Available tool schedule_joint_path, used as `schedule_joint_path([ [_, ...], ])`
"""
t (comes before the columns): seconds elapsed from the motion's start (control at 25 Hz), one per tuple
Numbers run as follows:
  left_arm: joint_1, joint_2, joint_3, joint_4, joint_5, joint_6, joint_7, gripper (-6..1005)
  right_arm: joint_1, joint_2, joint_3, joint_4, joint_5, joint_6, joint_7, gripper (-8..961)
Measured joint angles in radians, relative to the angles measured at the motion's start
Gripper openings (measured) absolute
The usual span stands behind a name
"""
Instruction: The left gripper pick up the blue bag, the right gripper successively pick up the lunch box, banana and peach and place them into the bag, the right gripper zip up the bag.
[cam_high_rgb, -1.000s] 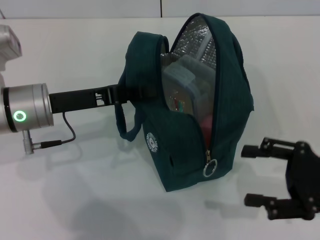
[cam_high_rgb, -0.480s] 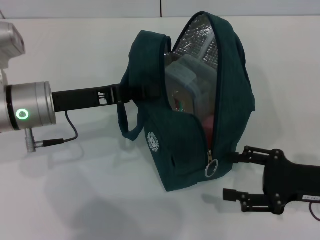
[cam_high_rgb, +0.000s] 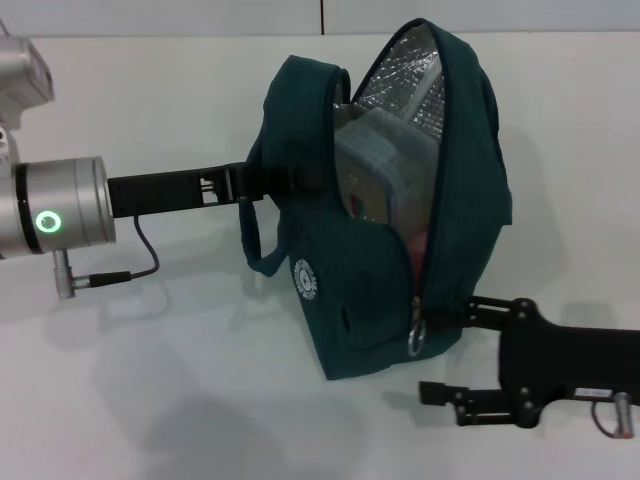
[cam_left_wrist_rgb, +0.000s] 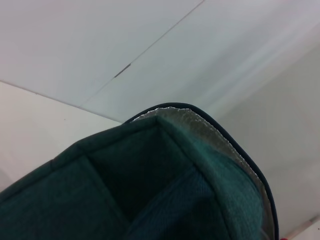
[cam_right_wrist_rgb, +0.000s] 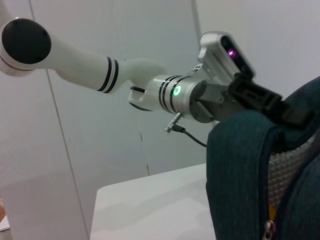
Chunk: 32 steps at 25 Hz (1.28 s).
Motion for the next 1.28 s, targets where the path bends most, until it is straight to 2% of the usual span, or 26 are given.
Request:
schedule_joint_path([
  [0.28,0.0,0.0,0.0,0.0,0.0,0.0,0.0,41,0.014,0.0,-0.208,-0.007,0.165,0.063,-0.004,759],
  [0.56,0.001,0.0,0.0,0.0,-0.001,0.0,0.0,42,0.036,0.001,-0.333,-0.009,0.257,0.105,-0.009,756],
  [1.12,0.01,0.0,0.0,0.0,-0.004,0.0,0.0,42,0.015,-0.006,-0.317,0.004,0.312,0.134,-0.009,752],
  [1.28,0.01,0.0,0.0,0.0,-0.004,0.0,0.0,43,0.008,-0.006,-0.303,0.006,0.313,0.142,-0.01,716],
])
